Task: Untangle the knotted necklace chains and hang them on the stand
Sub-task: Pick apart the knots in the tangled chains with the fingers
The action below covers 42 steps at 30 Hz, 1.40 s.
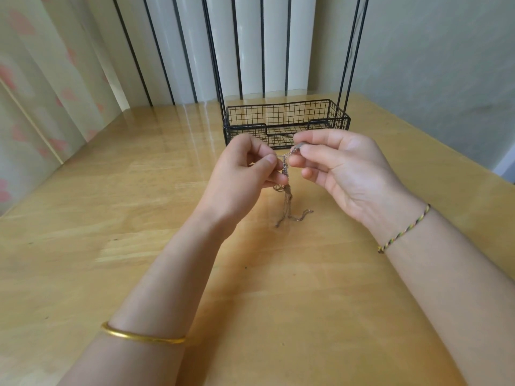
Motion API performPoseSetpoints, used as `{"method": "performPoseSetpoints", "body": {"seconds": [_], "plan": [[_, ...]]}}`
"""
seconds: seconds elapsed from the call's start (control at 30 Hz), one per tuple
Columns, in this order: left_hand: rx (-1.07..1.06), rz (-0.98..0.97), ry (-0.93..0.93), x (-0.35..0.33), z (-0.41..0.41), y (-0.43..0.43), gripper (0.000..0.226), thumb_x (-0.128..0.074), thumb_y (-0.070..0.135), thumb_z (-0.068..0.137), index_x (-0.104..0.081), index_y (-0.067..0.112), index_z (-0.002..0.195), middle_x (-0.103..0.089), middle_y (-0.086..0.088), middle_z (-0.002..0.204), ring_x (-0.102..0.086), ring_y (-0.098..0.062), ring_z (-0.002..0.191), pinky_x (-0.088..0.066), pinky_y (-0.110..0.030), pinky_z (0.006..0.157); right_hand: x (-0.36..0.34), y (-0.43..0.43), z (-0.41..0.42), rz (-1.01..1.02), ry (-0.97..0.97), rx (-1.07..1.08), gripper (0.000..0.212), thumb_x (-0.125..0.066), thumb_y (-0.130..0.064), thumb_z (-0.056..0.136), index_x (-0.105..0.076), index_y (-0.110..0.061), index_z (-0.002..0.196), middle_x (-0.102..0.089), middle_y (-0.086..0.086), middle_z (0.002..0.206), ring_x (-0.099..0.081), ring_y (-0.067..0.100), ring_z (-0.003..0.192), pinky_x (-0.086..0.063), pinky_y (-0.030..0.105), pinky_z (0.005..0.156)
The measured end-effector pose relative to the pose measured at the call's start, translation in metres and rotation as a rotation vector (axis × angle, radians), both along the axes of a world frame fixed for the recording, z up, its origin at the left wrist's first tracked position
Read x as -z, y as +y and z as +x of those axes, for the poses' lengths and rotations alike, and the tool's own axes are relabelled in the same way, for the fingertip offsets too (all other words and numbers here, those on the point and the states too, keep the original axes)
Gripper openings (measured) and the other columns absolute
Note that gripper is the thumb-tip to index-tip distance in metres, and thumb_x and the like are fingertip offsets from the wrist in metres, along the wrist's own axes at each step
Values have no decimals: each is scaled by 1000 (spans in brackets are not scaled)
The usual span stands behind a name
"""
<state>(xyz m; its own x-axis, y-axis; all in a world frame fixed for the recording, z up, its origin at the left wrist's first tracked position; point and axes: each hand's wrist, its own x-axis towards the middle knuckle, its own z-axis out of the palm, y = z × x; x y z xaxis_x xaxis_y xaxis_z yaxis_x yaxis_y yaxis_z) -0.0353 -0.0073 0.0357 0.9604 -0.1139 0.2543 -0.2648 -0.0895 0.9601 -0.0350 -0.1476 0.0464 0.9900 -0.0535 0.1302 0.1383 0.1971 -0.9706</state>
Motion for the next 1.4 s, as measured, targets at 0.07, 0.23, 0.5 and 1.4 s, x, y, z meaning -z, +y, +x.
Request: {"method": "performPoseSetpoints", "body": {"seconds": [0.07, 0.23, 0.5, 1.4], "plan": [[-10, 13, -19, 0, 1, 1, 10, -47, 1, 95, -50, 8, 88, -62, -7, 82, -64, -9, 64, -56, -30, 75, 0, -1, 1, -26, -13, 4, 12, -55, 4, 88, -64, -3, 92, -66, 10, 74, -65, 11, 64, -51, 18, 57], [-2, 81, -95, 1, 1, 2, 11, -48, -1, 93, -51, 7, 88, -64, -6, 78, -60, -9, 61, -53, -25, 68, 2, -1, 0, -132, -52, 8, 7, -59, -4, 88, -66, -5, 92, -66, 8, 76, -65, 9, 64, -51, 18, 57], [23, 119, -152, 1, 1, 3, 11, -49, 0, 93, -52, 8, 87, -66, -5, 74, -59, -8, 60, -47, -17, 61, 2, 0, -1, -286, -98, 70, 9, -61, -10, 87, -66, -16, 91, -65, -2, 78, -61, 6, 67, -47, 19, 54], [-16, 51, -119, -2, -1, 2, 5, -50, 3, 95, -52, 4, 90, -60, -8, 76, -66, -14, 58, -56, -29, 64, 8, 1, 0, -260, 18, -121, 11, -61, -16, 87, -72, -17, 87, -67, -3, 76, -60, 10, 71, -49, 26, 64]]}}
